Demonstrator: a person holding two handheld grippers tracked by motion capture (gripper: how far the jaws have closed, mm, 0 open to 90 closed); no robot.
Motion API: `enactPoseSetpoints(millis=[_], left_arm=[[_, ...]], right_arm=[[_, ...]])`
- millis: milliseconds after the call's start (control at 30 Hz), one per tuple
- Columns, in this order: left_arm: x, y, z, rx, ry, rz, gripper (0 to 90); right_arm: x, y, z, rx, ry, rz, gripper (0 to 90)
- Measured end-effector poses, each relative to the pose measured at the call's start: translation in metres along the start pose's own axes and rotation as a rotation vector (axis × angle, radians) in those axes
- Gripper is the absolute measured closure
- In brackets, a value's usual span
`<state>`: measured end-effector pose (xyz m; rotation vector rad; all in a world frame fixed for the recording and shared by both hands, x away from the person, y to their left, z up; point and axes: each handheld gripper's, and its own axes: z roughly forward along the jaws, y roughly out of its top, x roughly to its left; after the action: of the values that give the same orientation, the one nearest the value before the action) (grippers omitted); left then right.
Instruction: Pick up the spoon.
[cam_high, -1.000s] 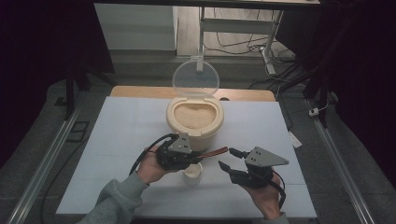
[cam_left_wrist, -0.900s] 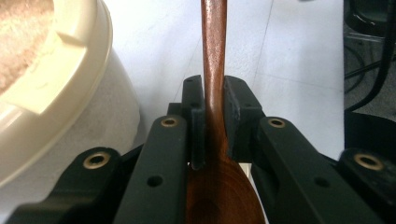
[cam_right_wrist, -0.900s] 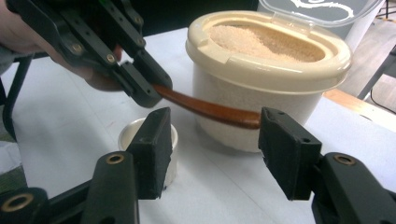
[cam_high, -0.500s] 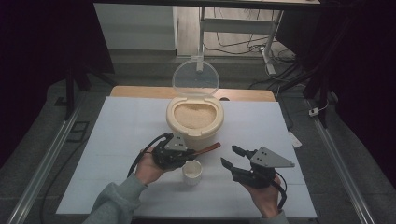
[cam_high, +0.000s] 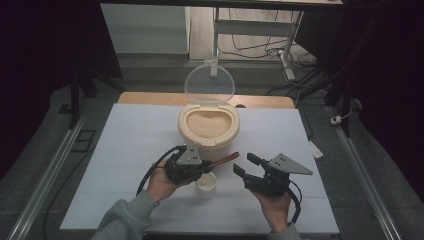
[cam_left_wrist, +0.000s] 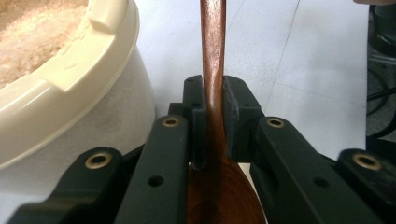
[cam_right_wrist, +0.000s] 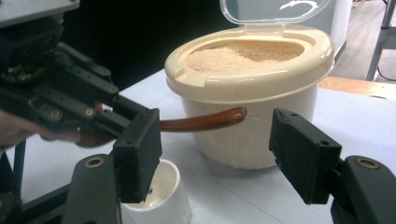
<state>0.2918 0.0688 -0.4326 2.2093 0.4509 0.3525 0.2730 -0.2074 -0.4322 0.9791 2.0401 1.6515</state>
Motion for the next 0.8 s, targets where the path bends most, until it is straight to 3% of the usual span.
enactPoseSetpoints(millis=[67, 267, 467, 500, 800], left_arm=[[-0.002, 0.000, 0.000, -0.010, 0.005, -0.002, 79.8], [-0.006, 0.002, -0.001, -0.036, 0.012, 0.004, 79.8], [-0.011, 0.003, 0.000, -0.049, 0.005, 0.013, 79.8], [-0.011, 0.003, 0.001, -0.048, 0.003, 0.016, 79.8], [-0.013, 0.002, 0.001, -0.036, 0.012, 0.045, 79.9]], right_arm=[[0.000, -0.003, 0.002, 0.003, -0.025, 0.052, 34.4], [0.000, -0.006, 0.009, 0.014, -0.024, 0.112, 38.1], [0.002, -0.005, 0.018, 0.010, -0.005, 0.164, 44.1], [0.001, -0.005, 0.023, 0.003, 0.019, 0.190, 48.2], [0.001, -0.004, 0.027, -0.028, 0.065, 0.236, 62.0]])
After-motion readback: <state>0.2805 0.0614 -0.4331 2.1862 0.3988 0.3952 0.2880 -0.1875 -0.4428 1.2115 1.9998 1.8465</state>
